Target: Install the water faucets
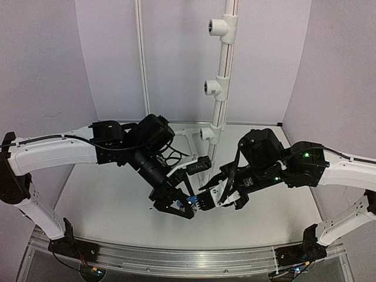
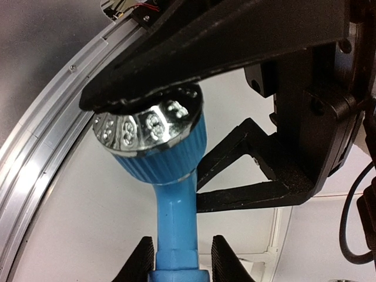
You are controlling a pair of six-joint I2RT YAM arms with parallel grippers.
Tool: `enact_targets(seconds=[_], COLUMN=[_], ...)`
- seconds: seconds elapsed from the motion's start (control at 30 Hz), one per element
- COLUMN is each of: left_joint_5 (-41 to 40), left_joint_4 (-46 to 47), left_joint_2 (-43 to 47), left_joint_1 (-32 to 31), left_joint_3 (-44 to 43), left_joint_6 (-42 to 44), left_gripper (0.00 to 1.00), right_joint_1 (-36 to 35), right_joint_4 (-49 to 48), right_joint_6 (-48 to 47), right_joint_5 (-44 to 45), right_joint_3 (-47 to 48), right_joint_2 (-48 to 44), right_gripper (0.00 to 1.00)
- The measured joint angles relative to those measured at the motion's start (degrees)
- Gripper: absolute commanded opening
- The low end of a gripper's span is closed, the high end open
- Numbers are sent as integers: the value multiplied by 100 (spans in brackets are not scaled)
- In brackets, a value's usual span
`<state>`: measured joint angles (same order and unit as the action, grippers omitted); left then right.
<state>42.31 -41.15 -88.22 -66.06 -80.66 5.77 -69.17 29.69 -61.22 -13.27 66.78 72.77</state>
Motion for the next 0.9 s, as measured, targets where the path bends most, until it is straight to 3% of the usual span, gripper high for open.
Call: enact_targets(seconds=[0.17, 0.2, 0.27, 0.3, 0.47, 0.63, 0.8, 0.9], left_joint_5=[-12, -21, -50, -88, -724, -1996, -2958, -3010], left_joint_4=[110, 118, 128, 146, 387, 1153, 1710, 1737], left_joint_2=[6, 9, 14, 26, 329, 1483, 2715, 2851], left_joint_1=[0, 0, 0, 0, -7, -15, -14, -15], left_joint_3=[0, 0, 0, 1, 42, 708, 1395, 1408], left_joint_6=[-26, -35, -60, -87, -230, -561, -690, -662], left_gripper=[71, 76, 96, 99, 100, 100, 100, 100], right_joint_1=[0, 0, 0, 0, 2, 176, 657, 959], right_joint_4=[28, 30, 25, 17, 35, 55, 70, -64], right_joint_6=[43, 61, 72, 103, 417, 939, 1892, 2754], right_joint_5=[105, 125, 161, 178, 183, -34, -735, -1346], right_joint_3=[9, 9, 9, 10, 22, 44, 130, 160], right_joint_2=[0, 0, 0, 0, -9, -132, -446, -626], right_gripper=[11, 7, 1, 0, 0, 0, 0, 0])
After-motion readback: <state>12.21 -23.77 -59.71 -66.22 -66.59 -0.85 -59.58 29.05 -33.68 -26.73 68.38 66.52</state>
